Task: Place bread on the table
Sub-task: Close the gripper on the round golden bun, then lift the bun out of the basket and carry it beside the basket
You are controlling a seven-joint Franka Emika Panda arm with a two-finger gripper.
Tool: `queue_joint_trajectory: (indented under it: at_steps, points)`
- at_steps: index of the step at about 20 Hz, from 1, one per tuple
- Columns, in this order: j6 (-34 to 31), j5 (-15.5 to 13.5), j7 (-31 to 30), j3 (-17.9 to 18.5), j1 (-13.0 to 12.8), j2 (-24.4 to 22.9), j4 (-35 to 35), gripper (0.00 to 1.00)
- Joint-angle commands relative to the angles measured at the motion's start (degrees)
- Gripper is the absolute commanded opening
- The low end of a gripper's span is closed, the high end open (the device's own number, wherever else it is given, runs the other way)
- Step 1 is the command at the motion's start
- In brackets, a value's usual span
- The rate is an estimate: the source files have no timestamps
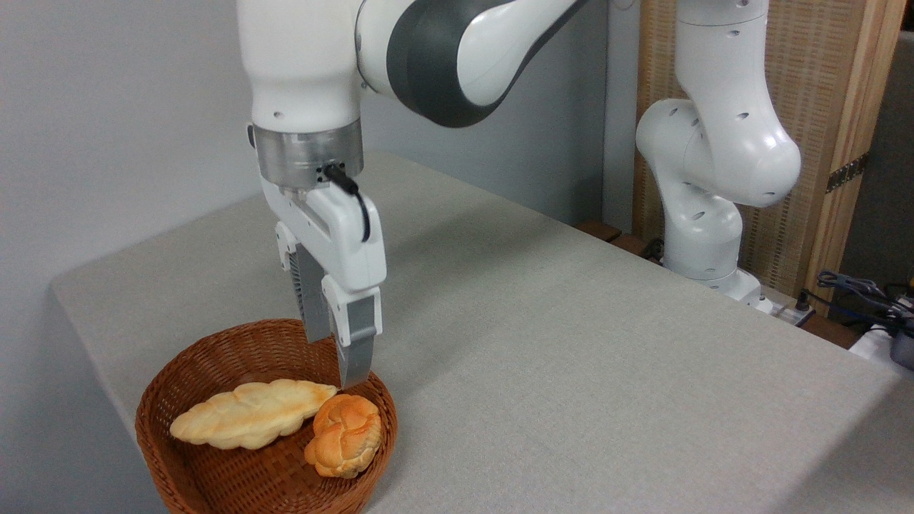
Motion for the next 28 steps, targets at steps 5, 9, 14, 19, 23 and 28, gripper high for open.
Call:
queue_joint_trajectory:
  at_steps: [5, 9, 14, 19, 23, 28]
  points:
    - [5.8, 4.9, 6.6, 0.5, -0.3, 5.1, 0.0, 1.0]
    - [5.8, 5.0, 12.3, 0.4, -0.3, 6.5, 0.0, 1.0]
    - [5.8, 5.1, 16.2, 0.3, -0.4, 7.7, 0.0, 1.0]
    - [5.6, 5.1, 18.1, 0.3, -0.4, 8.1, -0.1, 0.8]
    - [5.4, 5.0, 18.4, 0.3, -0.4, 8.1, 0.0, 0.54]
    - [5.4, 5.0, 18.3, 0.3, -0.4, 8.1, 0.0, 0.55]
